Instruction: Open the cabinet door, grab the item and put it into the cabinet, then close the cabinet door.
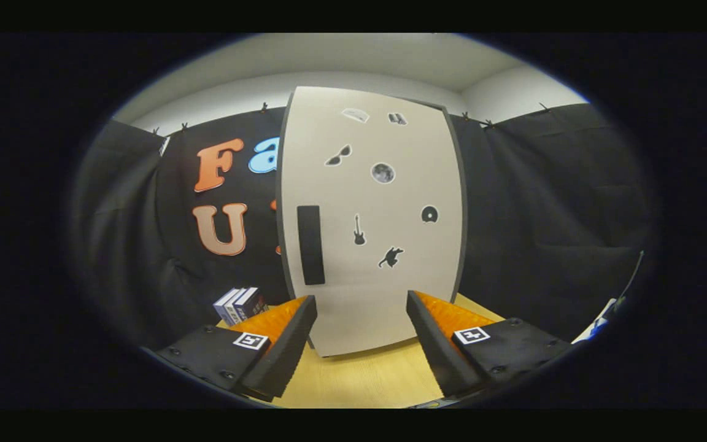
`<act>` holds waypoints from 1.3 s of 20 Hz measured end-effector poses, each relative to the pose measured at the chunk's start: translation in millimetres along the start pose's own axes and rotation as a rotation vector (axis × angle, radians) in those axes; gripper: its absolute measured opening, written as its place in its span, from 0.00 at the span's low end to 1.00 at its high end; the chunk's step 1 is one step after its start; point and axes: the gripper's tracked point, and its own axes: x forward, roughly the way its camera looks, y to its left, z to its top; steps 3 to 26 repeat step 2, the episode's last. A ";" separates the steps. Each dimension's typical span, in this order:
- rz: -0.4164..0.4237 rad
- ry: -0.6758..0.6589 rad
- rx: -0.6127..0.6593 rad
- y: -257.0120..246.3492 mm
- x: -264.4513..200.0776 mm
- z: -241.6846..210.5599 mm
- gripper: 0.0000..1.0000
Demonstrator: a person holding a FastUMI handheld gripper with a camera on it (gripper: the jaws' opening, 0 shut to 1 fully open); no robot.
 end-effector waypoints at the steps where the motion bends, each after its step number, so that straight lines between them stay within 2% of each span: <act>1: -0.006 -0.012 0.000 -4.7 -5.5 4.1 0.95; 26: -0.013 -0.020 -0.003 -8.7 -9.8 6.9 0.95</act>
